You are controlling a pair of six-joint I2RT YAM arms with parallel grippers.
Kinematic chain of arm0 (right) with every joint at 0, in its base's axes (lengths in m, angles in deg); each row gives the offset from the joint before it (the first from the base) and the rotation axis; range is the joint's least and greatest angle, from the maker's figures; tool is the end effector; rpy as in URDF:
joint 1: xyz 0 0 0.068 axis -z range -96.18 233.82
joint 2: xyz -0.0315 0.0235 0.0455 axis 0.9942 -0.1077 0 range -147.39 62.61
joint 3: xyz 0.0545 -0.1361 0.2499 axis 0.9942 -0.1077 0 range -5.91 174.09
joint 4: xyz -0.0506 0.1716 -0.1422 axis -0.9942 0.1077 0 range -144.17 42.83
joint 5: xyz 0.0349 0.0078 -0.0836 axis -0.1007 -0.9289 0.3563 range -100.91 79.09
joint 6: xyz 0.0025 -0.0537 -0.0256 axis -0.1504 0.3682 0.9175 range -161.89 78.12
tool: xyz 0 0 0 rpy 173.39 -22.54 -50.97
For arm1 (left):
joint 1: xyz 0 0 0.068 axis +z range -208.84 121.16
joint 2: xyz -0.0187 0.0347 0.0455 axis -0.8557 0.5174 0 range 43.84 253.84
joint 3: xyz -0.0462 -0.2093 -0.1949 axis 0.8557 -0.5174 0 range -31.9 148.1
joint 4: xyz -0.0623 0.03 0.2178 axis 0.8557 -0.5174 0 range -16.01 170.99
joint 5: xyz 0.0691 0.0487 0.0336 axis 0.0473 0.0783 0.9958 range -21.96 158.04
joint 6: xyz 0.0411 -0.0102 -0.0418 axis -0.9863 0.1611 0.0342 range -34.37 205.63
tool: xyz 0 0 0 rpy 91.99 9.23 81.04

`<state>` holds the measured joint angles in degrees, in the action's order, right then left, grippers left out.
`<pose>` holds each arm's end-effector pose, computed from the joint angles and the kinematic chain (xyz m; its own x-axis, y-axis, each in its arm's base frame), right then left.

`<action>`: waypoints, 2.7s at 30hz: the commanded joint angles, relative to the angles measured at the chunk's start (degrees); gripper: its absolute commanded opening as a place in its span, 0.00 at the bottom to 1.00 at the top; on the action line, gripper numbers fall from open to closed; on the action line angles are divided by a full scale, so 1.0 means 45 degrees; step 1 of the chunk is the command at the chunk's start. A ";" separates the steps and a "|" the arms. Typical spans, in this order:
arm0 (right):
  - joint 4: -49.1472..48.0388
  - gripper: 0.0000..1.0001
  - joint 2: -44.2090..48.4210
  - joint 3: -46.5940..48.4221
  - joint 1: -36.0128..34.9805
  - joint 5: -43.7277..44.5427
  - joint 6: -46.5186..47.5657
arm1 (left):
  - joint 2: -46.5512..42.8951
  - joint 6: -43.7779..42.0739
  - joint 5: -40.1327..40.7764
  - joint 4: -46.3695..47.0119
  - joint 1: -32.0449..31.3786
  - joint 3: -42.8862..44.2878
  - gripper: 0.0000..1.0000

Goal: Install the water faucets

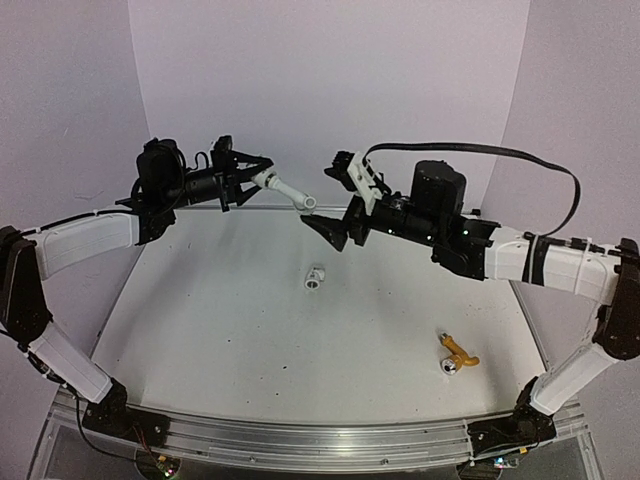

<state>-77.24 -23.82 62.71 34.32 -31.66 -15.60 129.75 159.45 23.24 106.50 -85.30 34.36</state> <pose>0.2056 0.2644 0.3979 0.4696 -0.0876 -0.8785 -0.8167 0.3348 -0.4700 0.2745 -0.1708 0.3911 -0.8808 -0.3229 -0.3464 0.3508 0.0462 -0.9353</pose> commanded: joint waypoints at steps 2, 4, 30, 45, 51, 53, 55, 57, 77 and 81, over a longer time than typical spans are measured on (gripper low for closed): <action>-0.0749 0.96 -0.1281 0.1237 -0.0190 0.0573 -0.0369 | -0.0036 0.0785 0.0229 0.0637 -0.0038 0.0562 0.00; -0.1135 0.92 -0.1840 0.1608 -0.0276 0.1068 -0.1186 | 0.0055 0.0780 0.0239 0.0638 -0.0056 0.0604 0.00; -0.8998 0.47 -0.4043 0.0881 0.2484 -0.3035 -2.6513 | -0.0214 -0.7895 -0.6519 0.3839 -0.0946 0.1115 0.00; 0.1314 0.98 0.1267 -0.0776 0.1603 -0.0629 0.0159 | 0.1443 0.0462 -0.2331 0.1340 -0.0005 0.2184 0.00; 0.0810 0.98 0.0907 -0.0971 -0.0575 0.2622 0.6099 | 0.1904 0.1045 -0.2116 0.1308 0.0001 0.2230 0.00; -0.0233 0.98 0.0573 -0.1057 -0.0986 0.3417 0.6947 | 0.1946 0.1135 -0.2086 0.1315 0.0001 0.2229 0.00; -0.0824 0.98 0.0178 -0.0938 -0.1204 0.3805 0.7602 | 0.1973 0.1171 -0.2114 0.1312 0.0001 0.2246 0.00; -0.1759 0.98 -0.0264 -0.0899 -0.1508 0.4298 0.8656 | 0.1975 0.1219 -0.2114 0.1313 0.0001 0.2184 0.00; -0.2509 0.00 -0.1562 0.0932 -0.1402 0.5073 -0.3625 | 0.0527 -0.3376 -0.1643 0.2026 -0.0129 0.0884 0.00; -0.3447 0.00 -0.1847 0.0784 0.1102 0.0445 -1.6730 | -0.0780 -0.7048 -0.3246 0.5251 -0.0673 -0.0496 0.00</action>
<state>-88.34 -33.31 65.10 29.05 -13.08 -28.69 135.08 147.63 16.77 112.69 -85.17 36.15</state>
